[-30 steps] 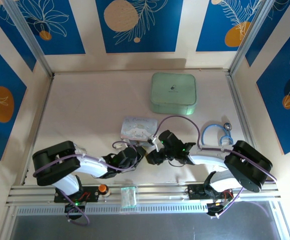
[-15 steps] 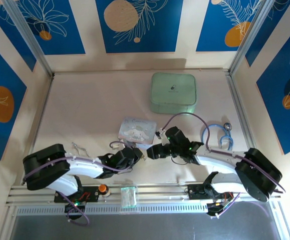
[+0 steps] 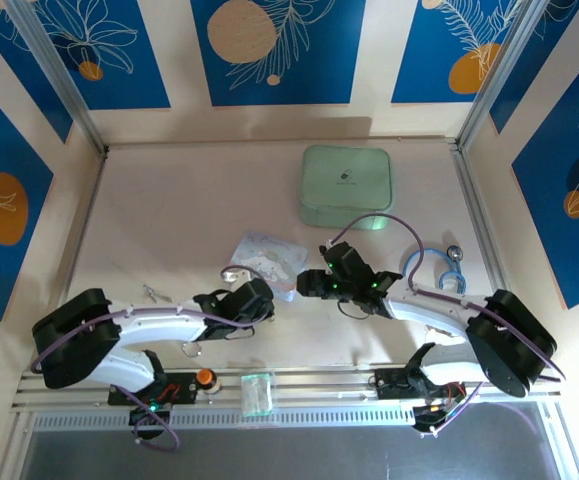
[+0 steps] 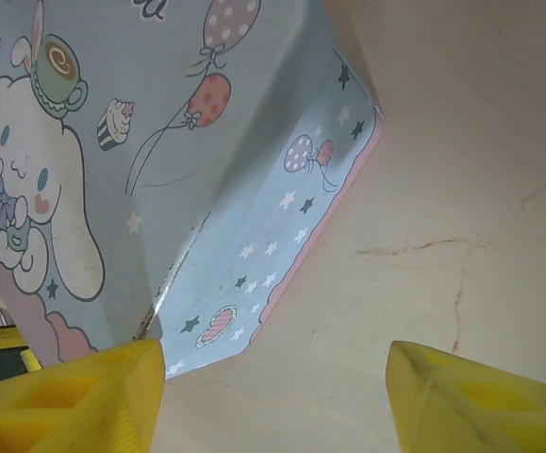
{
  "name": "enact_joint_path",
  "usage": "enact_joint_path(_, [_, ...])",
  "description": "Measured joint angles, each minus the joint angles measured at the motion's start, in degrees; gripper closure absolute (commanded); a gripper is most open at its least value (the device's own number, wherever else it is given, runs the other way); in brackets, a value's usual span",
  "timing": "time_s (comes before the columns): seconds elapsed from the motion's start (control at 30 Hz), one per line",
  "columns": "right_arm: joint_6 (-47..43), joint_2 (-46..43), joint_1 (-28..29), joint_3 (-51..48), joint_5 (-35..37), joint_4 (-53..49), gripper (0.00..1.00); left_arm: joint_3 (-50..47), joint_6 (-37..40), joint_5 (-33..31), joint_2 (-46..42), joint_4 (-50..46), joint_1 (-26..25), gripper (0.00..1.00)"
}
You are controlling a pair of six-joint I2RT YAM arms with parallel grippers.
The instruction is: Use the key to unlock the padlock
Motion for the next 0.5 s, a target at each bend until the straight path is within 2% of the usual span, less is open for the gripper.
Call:
enact_joint_path(0.27, [1.1,0.1,1.1,0.0,0.0,1.1,0.37,4.9,5.8,0.0,4.4,-6.1,0.2,0.83])
enact_joint_path(0.5, [1.5,1.0,1.1,0.0,-0.1,2.5,0.37,7.3,9.3,-1.6,5.1,-11.5,0.2,0.75])
